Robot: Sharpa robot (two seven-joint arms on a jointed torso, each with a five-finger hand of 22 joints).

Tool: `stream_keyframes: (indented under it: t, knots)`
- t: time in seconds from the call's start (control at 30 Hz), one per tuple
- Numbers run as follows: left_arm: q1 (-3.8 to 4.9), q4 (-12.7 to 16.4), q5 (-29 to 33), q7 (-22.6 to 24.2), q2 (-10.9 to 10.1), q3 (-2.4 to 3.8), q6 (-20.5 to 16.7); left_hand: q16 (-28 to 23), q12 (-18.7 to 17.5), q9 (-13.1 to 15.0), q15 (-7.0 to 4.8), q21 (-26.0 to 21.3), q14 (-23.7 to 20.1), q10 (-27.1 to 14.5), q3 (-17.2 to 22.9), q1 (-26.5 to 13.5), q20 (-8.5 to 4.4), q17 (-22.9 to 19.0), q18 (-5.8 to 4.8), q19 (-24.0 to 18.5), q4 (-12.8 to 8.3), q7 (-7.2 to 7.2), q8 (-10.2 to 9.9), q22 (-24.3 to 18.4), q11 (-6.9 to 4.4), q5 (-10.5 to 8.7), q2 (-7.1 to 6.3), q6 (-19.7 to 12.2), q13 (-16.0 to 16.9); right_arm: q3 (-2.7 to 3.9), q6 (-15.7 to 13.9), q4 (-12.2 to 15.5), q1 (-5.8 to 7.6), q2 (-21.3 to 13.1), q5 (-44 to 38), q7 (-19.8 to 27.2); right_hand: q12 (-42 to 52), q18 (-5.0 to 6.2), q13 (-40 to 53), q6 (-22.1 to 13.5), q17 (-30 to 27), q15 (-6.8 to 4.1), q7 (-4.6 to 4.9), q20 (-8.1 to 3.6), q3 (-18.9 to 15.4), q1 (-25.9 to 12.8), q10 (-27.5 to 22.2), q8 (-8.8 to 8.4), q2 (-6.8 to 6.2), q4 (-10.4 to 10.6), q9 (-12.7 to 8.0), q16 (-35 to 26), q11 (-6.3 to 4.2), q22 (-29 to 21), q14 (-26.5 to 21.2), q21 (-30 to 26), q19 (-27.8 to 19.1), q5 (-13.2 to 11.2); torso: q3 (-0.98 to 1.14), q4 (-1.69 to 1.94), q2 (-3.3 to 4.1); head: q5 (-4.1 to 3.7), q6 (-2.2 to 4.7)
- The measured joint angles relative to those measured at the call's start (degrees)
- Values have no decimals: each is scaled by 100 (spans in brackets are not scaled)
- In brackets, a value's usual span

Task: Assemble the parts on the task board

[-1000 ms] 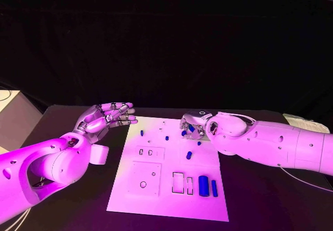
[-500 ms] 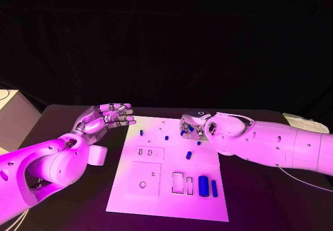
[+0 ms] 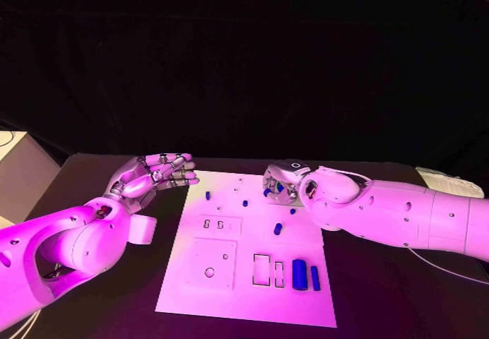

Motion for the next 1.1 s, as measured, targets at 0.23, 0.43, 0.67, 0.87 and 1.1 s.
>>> stream_keyframes:
  t: [0.23, 0.43, 0.67, 0.87, 1.1]
  knots:
    - [0, -8, 0, -3, 3, 0, 5, 0, 0, 0, 0, 0, 0, 0, 0, 0, 0, 3, 0, 0, 0, 0, 0, 0, 0, 0, 0, 0, 0, 7, -375, 49, 7, 88, -22, -182, -22, 0, 0, -1, -8, 0, 0, 0, 59, 0, -1, 19, 0, -60, 29, 0, 1, 15, 0, 0, 0, 40, -3, 15, 7, 7, 21]
    - [0, -15, 1, -3, 18, 0, 12, 0, 0, 0, 0, 0, 0, 0, 16, 0, 0, 9, 0, 0, -16, 0, 0, 0, 0, 0, 0, 0, 0, 15, -676, -20, 25, 297, -54, -336, -4, 0, 0, -1, -8, 0, 0, 0, 88, 1, -2, 19, -1, -89, 62, 0, 2, 36, 0, 22, 0, 52, -12, 31, 16, 7, 42]
    - [1, -4, 2, -3, 30, 0, 25, 0, 0, 0, 0, 0, 0, 0, 16, 0, 0, 17, 0, 0, -16, 0, 0, -1, 0, 0, 0, 0, 0, 18, -858, -212, 37, 534, -69, -445, -4, 0, 0, -2, -4, 0, 0, 0, 104, 1, -3, 42, -2, -106, 62, 16, 3, 41, 0, 22, -1, 83, -16, 35, 31, 12, 40]
    - [6, 14, 3, -3, 33, 0, 35, 0, 0, 0, 0, 0, 0, 0, 16, 0, 0, 19, -1, 0, -16, 0, 0, -1, 0, 0, 0, 0, 0, 19, -919, -369, 40, 672, -60, -476, -5, 0, 0, -8, -4, 0, 5, 0, 104, 1, -12, 42, -2, -107, 66, 23, 12, 41, 0, 21, -1, 83, -21, 57, 40, 18, 27]
    - [23, 27, 4, -3, 34, 0, 42, 0, 0, 0, 0, 0, 0, 0, 16, 0, 0, 19, 0, 0, -16, 0, 0, -1, 0, 0, 0, 0, 0, 19, -943, -550, 42, 802, -49, -488, -6, 0, 1, -9, -4, 0, 6, 0, 104, 1, -13, 41, -3, -107, 71, 23, 13, 38, 0, 21, -1, 82, -34, 97, 55, 21, 15]
